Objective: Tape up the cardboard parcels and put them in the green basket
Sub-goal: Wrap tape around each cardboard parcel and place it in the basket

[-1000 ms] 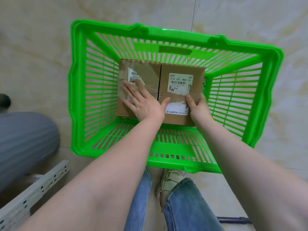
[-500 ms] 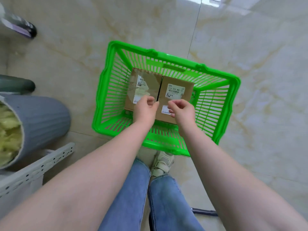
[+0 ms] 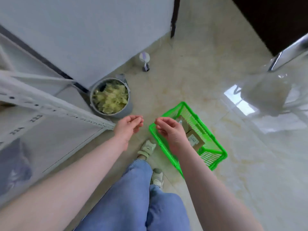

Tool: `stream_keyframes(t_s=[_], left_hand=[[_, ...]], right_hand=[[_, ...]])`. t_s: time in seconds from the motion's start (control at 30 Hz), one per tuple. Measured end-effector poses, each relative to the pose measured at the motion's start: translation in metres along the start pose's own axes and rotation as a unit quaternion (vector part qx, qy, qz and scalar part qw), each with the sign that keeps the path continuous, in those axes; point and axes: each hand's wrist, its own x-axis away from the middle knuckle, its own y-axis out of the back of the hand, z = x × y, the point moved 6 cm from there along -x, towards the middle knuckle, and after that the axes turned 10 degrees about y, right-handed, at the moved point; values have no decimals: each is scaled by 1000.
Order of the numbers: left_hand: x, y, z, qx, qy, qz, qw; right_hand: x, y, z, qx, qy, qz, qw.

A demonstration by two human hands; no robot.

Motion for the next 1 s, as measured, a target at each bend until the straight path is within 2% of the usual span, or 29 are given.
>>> stream_keyframes(t_s=[0.13, 0.27, 0.4, 0.5, 0.63, 0.8, 0.9, 1.0], left_hand=[[76, 94, -3, 104, -31, -57, 993], [141, 201, 19, 208, -38, -135, 968], [193, 312, 25, 287, -84, -216, 930], [217, 388, 13, 335, -125, -248, 900], [234, 489, -7, 363, -153, -265, 880], [256, 610, -53, 338, -195, -277, 878], [258, 651, -102, 313, -220, -262, 886], [244, 665, -151, 241, -224, -258, 908]], right_hand=[[35, -112, 23, 71, -5, 142, 987], [81, -223, 15, 149, -32, 275, 949], [127, -330, -6, 199, -40, 356, 912], [151, -412, -17, 197, -34, 384, 901], [167, -527, -22, 189, 12, 372, 909], [169, -656, -3, 162, 114, 292, 936], [162, -705, 19, 171, 169, 223, 945], [149, -725, 42, 204, 206, 150, 945]])
